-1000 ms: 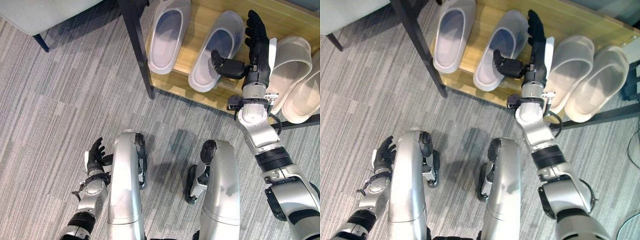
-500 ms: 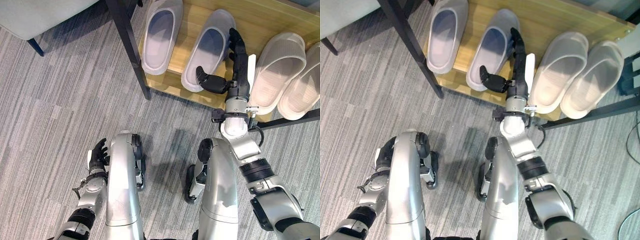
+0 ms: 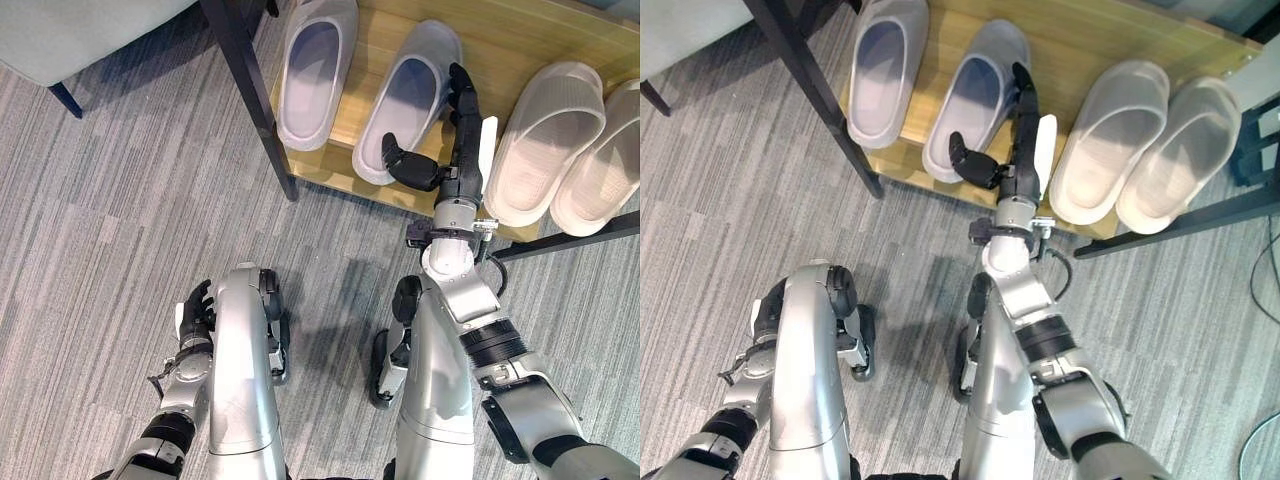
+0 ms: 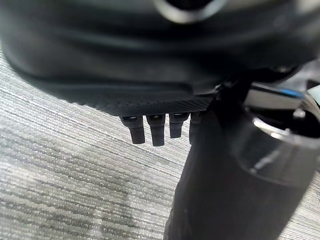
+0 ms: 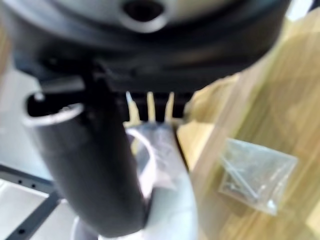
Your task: Arrange the slippers neatly on the shoe rack.
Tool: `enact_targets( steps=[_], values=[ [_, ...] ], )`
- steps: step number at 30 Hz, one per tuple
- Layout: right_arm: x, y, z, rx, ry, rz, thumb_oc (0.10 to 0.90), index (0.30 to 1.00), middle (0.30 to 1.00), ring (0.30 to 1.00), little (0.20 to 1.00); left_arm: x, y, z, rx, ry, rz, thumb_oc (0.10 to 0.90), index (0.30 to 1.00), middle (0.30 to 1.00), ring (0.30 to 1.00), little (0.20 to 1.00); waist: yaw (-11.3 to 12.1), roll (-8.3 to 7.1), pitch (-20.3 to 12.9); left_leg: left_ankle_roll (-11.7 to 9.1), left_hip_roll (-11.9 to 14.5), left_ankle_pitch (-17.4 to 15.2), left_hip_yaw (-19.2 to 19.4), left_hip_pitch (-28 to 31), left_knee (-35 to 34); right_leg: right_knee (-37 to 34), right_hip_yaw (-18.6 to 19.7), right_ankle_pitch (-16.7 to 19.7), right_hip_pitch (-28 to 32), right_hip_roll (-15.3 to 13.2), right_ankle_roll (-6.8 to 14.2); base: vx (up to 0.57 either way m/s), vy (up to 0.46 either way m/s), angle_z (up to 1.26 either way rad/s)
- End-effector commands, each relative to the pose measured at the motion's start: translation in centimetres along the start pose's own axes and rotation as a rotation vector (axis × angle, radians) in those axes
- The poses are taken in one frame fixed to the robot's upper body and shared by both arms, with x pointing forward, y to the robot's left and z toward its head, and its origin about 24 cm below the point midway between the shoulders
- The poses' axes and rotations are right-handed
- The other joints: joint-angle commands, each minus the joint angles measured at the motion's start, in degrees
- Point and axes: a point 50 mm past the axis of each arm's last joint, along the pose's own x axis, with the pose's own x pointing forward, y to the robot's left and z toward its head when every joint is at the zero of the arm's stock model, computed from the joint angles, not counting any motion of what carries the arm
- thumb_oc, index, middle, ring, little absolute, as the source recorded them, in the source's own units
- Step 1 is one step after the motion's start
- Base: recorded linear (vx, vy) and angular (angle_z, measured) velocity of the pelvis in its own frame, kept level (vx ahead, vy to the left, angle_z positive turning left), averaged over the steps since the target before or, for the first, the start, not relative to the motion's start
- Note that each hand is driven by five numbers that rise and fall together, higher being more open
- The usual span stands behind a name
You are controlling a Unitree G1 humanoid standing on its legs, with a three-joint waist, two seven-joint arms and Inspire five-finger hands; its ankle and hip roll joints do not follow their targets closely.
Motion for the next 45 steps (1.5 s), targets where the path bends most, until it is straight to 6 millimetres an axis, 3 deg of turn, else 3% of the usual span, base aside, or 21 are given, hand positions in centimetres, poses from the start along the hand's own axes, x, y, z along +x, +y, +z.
enact_targets(
  steps=[1,9,17,31,45],
  values=[
    [1.1,0.8,6.0,0.094,-0.238,-0.016,0.800,0.900,0.900,0.900,0.900,-0.5,-1.9,-0.2,0.031,-0.026,-0.037,0.800,0.900,0.900,0.900,0.900,2.31,0.46,-2.48,2.98,-1.80,-10.64,-3.57,4.86,9.91,2.75,1.83,3.76,-0.85,0.94,-4.91,0.00,0.000,0.00],
    [2.9,2.3,7.1,0.132,-0.217,-0.010,0.800,0.900,0.900,0.900,0.900,-0.4,-2.0,-0.6,0.050,-0.003,-0.022,0.800,0.900,0.900,0.900,0.900,3.29,0.65,-2.71,2.94,-2.00,-10.50,-3.85,4.86,10.43,3.24,1.78,3.69,-0.85,0.60,-4.92,0.00,0.000,0.00],
    [4.3,2.4,8.3,0.161,-0.224,0.000,0.800,0.900,0.900,0.900,0.900,-0.1,-1.6,-0.6,0.051,-0.001,-0.010,0.800,0.900,0.900,0.900,0.900,4.23,0.66,-3.10,2.79,-2.13,-10.52,-3.63,4.86,10.38,3.52,1.95,4.11,-0.84,0.48,-4.79,0.00,0.000,0.00],
    [4.6,1.3,8.9,0.216,-0.281,0.091,0.800,0.900,0.900,0.900,0.900,-0.3,-0.7,-2.3,0.063,0.064,-0.012,0.800,0.900,0.900,0.900,0.900,4.38,0.30,-3.29,2.45,-2.31,-9.93,-4.04,4.86,10.67,3.99,2.03,3.82,-0.85,0.39,-4.72,0.00,0.000,0.00],
    [4.5,3.2,9.8,0.284,-0.257,0.094,0.800,0.900,0.900,0.900,0.900,-0.7,-0.6,-3.6,0.067,0.120,0.004,0.800,0.900,0.900,0.900,0.900,4.90,0.68,-3.67,2.39,-2.61,-9.66,-4.10,4.86,10.80,4.49,1.97,3.65,-0.85,0.28,-4.79,0.00,0.000,0.00]
  ],
)
